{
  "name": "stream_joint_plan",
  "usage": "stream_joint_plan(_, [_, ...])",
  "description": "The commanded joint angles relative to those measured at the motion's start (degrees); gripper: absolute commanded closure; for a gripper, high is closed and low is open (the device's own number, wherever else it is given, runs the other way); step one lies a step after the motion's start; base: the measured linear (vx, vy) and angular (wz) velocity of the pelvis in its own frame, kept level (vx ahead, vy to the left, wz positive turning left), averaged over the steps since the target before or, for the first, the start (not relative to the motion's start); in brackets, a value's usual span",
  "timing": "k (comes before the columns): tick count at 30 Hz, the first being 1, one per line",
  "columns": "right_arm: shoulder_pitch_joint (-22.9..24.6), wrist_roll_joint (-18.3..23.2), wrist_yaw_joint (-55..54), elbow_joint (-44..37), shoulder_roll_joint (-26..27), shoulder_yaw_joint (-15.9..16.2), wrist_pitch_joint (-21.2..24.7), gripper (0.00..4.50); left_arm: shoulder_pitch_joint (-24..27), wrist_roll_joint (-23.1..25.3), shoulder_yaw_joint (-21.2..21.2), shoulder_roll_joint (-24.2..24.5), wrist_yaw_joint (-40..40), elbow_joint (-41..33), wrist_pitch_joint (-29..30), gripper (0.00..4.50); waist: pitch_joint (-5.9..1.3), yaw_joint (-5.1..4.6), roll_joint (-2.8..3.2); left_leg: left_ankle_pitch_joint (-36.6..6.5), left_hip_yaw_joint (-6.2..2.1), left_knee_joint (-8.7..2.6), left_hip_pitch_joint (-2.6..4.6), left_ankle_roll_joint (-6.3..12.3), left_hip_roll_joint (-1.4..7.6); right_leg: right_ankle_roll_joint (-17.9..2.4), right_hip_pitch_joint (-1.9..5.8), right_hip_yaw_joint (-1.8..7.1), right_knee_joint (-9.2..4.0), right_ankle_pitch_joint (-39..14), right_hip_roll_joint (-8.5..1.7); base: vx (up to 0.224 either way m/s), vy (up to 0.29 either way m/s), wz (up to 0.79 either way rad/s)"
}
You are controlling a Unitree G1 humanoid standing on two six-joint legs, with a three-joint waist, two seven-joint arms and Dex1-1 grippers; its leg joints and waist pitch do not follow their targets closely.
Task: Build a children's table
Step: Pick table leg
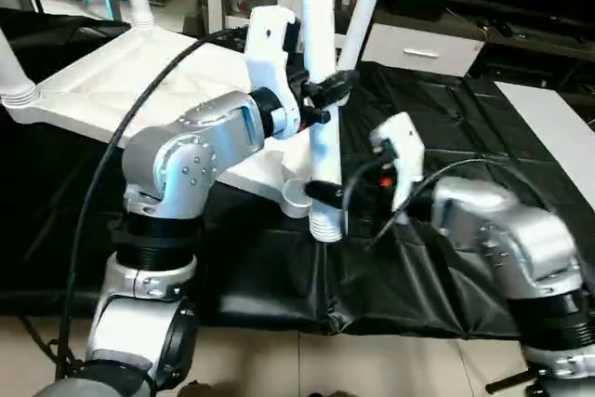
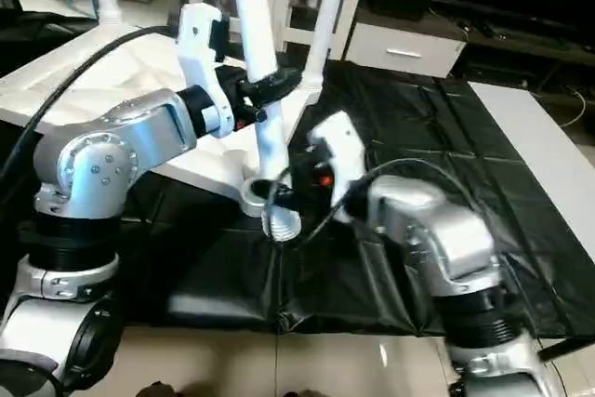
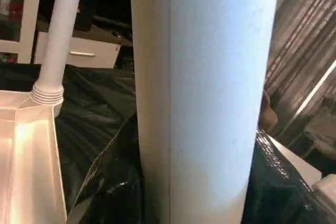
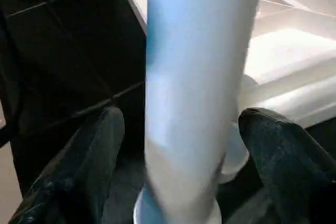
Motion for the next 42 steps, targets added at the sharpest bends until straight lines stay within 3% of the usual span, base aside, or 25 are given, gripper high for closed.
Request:
stream_joint_plan(1, [-0.1,-0.7,-1.2,-0.3,0.2,-0.7,-0.8,0.65,-1.3,0.8,-1.2,-0.2,-0.5,-1.8,-0.8,2.73,-4.15,-0.04,0.91,-8.8,0.89,-4.53,0.0,-3.17,-0.39,-6.0,3.81,1.71,-3.55,-14.5,-2.23,0.0,0.0,0.0])
stream_joint_plan(10, [-0.3,-0.5,-1.0,0.8,0.9,0.1,1.4,0.65,-1.4,0.7,-1.6,-0.3,-1.6,-2.1,-0.7,2.73,-4.16,-0.08,1.0,-8.9,0.92,-4.51,0.08,-3.23,-0.42,-5.9,3.85,1.77,-3.51,-14.2,-2.26,0.0,0.0,0.0])
stream_joint_plan(12, [0.0,-1.3,-1.2,2.0,1.5,0.9,0.9,1.02,-1.6,0.6,-1.6,-0.6,-1.9,-2.5,-0.4,2.73,-4.16,-0.12,1.0,-8.8,0.95,-4.48,0.0,-3.26,-0.47,-6.1,3.92,1.8,-3.5,-14.0,-2.27,0.0,0.0,0.0])
stream_joint_plan(20, [-0.8,-1.8,-1.0,3.2,2.3,1.3,1.2,1.67,-1.5,0.8,-2.3,-0.4,-3.3,-2.8,-0.7,2.73,-4.13,-0.15,0.66,-8.9,0.98,-4.47,-0.03,-3.13,-0.46,-5.5,3.89,1.8,-3.58,-15.2,-2.27,0.0,0.0,0.0])
stream_joint_plan(27, [-1.2,-2.0,-0.3,3.6,1.9,1.3,1.4,2.31,-1.3,1.3,-2.6,0.4,-4.6,-3.0,-1.1,2.73,-4.14,-0.14,0.75,-8.3,1.0,-4.47,0.01,-3.14,-0.46,-5.7,3.9,1.8,-3.46,-14.6,-2.24,0.0,0.0,0.0])
stream_joint_plan(38, [-0.8,-2.3,0.3,3.7,1.5,1.9,1.4,2.62,-1.6,1.4,-3.0,0.8,-5.8,-3.6,-1.1,2.73,-4.22,-0.12,0.82,-7.8,1.02,-4.41,0.03,-3.25,-0.46,-6.1,3.97,1.85,-3.31,-13.6,-2.24,0.0,0.0,0.0])
stream_joint_plan(42, [-1.0,-2.7,0.1,3.9,1.5,1.5,0.5,2.62,-1.7,3.8,-6.4,3.8,-6.0,-4.4,1.1,2.73,-4.22,-0.12,1.03,-8.2,0.93,-4.46,0.13,-3.49,-0.38,-6.0,3.92,1.82,-3.22,-14.1,-2.29,0.0,0.0,0.0])
